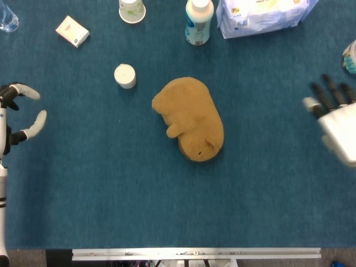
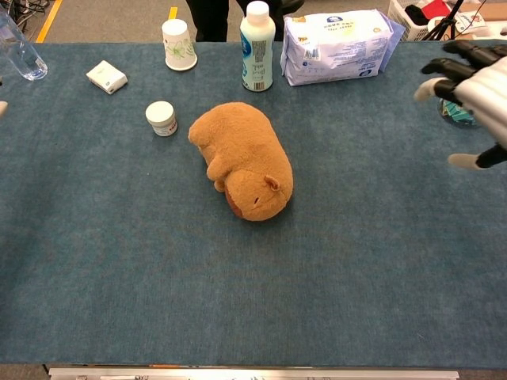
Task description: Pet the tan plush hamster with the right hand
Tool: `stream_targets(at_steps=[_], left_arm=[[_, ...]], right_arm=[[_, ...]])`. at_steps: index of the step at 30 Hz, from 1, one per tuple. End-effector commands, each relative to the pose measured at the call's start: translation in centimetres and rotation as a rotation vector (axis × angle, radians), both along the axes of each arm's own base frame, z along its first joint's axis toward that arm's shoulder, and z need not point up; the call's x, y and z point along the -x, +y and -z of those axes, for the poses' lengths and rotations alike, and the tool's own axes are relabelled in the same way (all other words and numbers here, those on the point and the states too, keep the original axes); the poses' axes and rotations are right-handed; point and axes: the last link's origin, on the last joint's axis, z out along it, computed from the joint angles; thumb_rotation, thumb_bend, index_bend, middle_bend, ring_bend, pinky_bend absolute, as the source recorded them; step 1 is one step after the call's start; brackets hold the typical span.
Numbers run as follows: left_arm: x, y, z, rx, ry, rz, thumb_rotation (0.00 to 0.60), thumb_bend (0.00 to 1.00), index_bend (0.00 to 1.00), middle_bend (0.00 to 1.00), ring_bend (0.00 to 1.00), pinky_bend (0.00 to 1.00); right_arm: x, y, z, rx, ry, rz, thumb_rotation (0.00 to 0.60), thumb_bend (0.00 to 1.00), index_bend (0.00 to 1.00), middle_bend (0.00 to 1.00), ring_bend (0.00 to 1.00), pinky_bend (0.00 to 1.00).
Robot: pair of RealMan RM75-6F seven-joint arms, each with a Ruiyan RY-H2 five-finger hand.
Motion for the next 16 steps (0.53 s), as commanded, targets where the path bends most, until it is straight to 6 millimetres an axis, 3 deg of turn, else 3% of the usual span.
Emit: stream_targets(at_steps=[1, 7, 16], left_arm=[[0.1, 0.1, 0.0, 0.001, 0.002, -0.002, 0.6, 0.27, 0.48, 0.44, 0.38, 0.52], [-0.1, 0.0, 0.2, 0.005, 0.008, 0.004, 0.6, 0.27, 0.48, 0.44, 0.38, 0.52], [0.6, 0.1, 0.2, 0.012, 0.012, -0.023, 0.6, 0.27, 0.48, 0.44, 0.38, 0.52]], right_arm=[[1.5, 0.8, -1.8, 0.081, -0.014, 0.111, 0.6, 0.0, 0.31, 0.18, 0.06, 0.22], [1.9, 0.8, -2.3, 0.139, -0.114, 0.17, 0.6, 0.0, 0.31, 0.2, 0.06, 0.22], [2.5, 0.2, -1.0, 0.123, -0.207, 0.212, 0.6, 0.0, 0.31, 0.21, 0.07, 0.22]])
